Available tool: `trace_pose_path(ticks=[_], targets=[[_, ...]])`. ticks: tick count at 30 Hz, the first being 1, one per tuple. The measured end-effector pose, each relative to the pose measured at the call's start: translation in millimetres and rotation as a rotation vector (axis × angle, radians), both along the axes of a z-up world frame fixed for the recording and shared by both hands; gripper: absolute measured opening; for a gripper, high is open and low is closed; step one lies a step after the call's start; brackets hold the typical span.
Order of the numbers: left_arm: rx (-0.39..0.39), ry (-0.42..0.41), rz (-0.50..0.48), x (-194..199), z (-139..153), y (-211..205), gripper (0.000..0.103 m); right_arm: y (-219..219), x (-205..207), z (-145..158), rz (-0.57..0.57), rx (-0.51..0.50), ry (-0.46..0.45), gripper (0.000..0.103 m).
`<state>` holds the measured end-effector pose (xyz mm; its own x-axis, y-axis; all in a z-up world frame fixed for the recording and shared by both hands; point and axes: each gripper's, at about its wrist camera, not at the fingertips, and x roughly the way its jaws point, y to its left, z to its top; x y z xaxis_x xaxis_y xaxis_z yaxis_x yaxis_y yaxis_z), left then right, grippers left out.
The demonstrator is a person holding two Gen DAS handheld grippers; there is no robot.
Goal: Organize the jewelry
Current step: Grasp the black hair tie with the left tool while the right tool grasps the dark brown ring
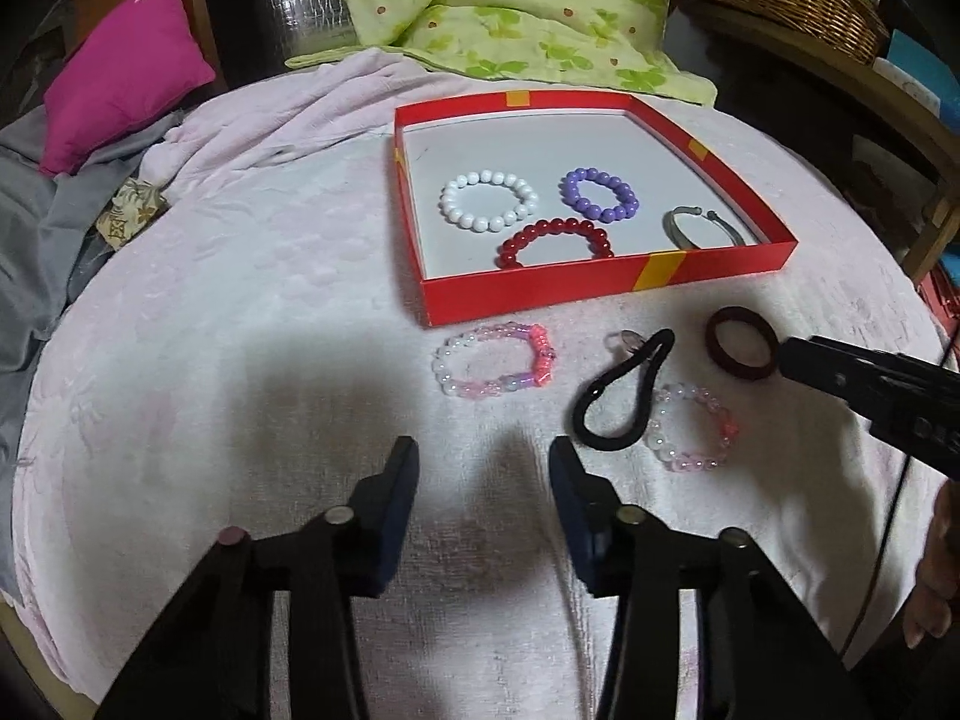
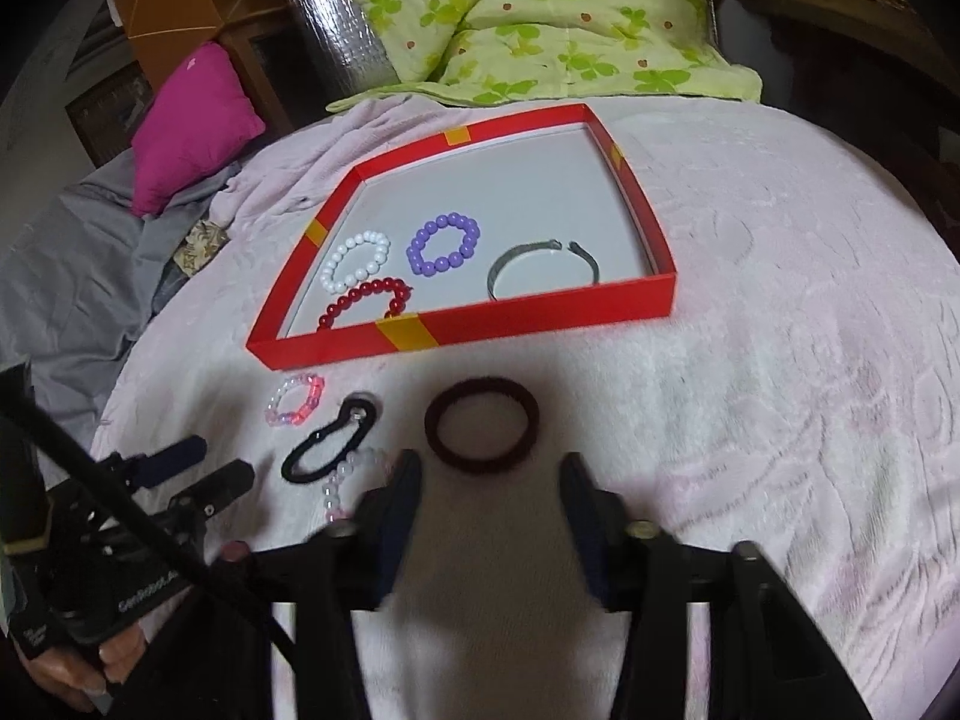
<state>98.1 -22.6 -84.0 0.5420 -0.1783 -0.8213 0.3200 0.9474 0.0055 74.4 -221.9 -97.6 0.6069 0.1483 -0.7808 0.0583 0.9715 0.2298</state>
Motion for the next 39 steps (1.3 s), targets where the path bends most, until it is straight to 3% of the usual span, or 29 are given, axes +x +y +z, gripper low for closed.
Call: trace_pose_path(ticks=[4, 11, 18, 35, 39], targets=[[-0.027, -0.007, -0.015, -1, 4, 0, 0.044, -3, 12, -6, -0.025, -0.021, 0.008, 0.035], [-0.038, 0.020, -0.007, 4, 0, -3, 0.044, -5, 20, -16, -0.056, -0.059, 0.038, 0.007], [-0.071, 0.015, -0.041, 4, 3, -14, 0.044, -14, 4, -5, -0.071, -0.039, -0.002, 0.007], [-0.176, 0.068, -0.159, 26, -4, -51, 0.044, -36, -9, -2, -0.093, 0.034, 0.026, 0.007], [-0.183, 0.078, -0.183, 29, -7, -55, 0.027, -34, -8, -4, -0.092, 0.045, 0.033, 0.007]])
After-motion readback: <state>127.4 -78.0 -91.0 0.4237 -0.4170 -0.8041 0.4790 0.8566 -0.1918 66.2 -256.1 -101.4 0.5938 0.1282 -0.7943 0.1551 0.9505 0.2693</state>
